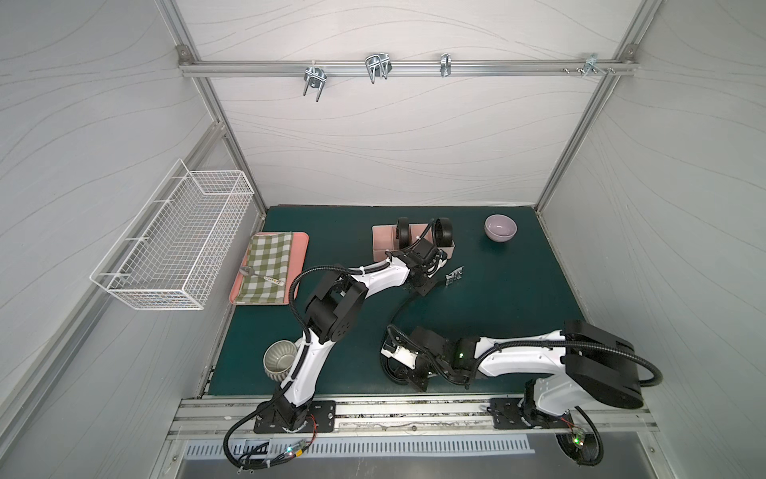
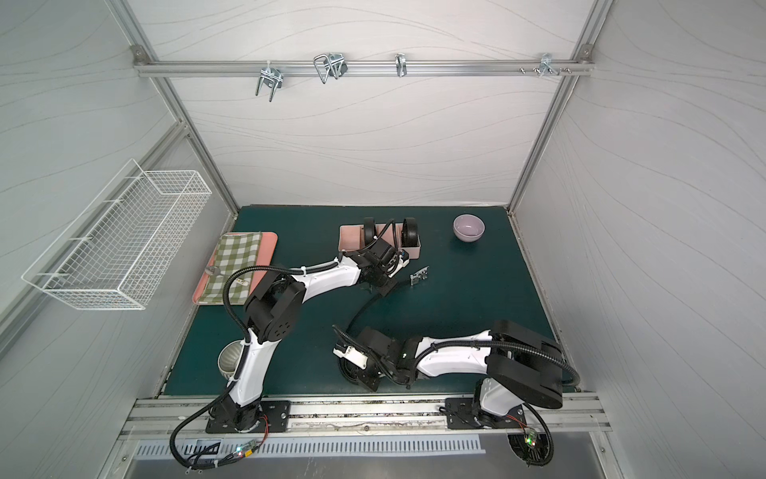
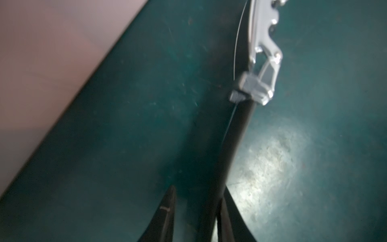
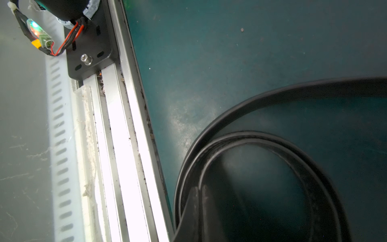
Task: Place the belts into the storage roll
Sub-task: Roll the belt at the center of the board.
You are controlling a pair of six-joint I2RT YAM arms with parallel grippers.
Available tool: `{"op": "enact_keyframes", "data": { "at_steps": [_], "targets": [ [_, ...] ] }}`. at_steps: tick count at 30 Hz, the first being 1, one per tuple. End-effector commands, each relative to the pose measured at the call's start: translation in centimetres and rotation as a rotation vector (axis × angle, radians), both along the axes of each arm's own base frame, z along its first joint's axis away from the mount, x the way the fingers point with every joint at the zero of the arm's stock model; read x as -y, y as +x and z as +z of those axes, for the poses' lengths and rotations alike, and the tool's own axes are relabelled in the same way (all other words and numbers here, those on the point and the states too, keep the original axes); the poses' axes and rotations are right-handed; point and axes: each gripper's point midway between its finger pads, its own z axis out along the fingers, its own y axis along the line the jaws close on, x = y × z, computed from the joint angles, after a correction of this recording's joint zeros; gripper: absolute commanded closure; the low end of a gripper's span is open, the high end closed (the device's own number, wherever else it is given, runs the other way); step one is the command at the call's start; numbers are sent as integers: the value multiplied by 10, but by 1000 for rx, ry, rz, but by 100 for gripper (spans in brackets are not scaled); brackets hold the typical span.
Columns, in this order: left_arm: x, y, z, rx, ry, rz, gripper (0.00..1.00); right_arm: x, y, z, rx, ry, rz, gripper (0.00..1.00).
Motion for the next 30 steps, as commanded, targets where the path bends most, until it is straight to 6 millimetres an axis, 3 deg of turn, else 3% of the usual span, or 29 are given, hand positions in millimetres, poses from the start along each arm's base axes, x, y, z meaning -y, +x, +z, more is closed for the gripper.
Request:
{"op": "enact_keyframes", "data": {
  "at_steps": [1, 7, 10, 13, 17, 21, 24, 26, 28, 30],
  "targets": [
    [0, 15, 19, 21, -5, 58, 66, 18, -10, -25, -31, -85, 6, 100],
    [-22, 39, 98, 120, -139, 250, 30, 24, -8, -27, -23, -84, -21, 100],
    [-59, 47, 141, 151, -190, 404, 28, 26, -8, -25, -18, -82, -24, 100],
    [-118, 40, 166, 128, -253, 608, 27, 27, -7, -24, -12, -80, -25, 100],
    [-194, 1, 155, 23, -341, 871, 30, 30, -7, -23, -3, -78, -26, 100],
    [-225, -65, 124, -128, -378, 979, 38, 31, -4, -20, 0, -67, -32, 100],
    [-236, -114, 100, -231, -402, 1055, 45, 30, -3, -16, 5, -54, -34, 100],
    [-229, -140, 85, -317, -467, 1053, 51, 30, -2, -15, 5, -48, -39, 100],
    [-222, -162, 75, -407, -524, 1053, 40, 30, -1, -13, 9, -44, -42, 100],
    [-214, -178, 70, -474, -577, 1034, 37, 31, 0, -12, 12, -39, -46, 100]
  ]
}}
